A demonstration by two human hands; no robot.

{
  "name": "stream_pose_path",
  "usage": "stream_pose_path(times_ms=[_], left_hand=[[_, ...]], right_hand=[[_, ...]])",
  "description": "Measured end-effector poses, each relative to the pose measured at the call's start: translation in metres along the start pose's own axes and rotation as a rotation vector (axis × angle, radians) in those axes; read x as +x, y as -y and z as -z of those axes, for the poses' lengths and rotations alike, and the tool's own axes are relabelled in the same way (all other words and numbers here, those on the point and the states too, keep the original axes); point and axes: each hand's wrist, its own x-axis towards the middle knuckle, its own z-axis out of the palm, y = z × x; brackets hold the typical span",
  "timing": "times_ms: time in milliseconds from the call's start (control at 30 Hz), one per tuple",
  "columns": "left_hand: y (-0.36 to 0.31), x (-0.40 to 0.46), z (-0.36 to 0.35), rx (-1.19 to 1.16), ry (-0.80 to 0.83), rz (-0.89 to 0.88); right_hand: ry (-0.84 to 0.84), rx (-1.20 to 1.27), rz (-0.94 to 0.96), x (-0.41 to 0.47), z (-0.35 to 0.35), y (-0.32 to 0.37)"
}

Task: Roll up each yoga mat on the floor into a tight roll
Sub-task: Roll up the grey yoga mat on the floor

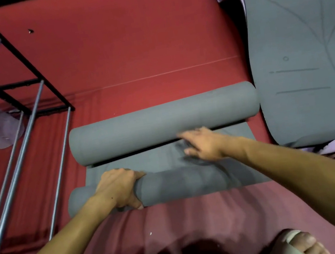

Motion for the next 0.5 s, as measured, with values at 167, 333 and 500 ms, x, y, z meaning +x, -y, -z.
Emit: stream_pose_path(times_ms=[167, 333, 500], left_hand=[[0.000, 0.000, -0.002, -0.026, 0.001, 0.022], [0.003, -0.001, -0.009, -0.049, -0.019, 0.028], [0.007, -0.001, -0.017, -0.076, -0.044, 0.022]], right_hand=[[-0.351, -0.008, -0.168, 0.021, 0.053, -0.021], [-0.207, 0.049, -0.023, -0.046, 0.010, -0.021], [-0.191, -0.112, -0.073, -0.112, -0.053, -0.021]])
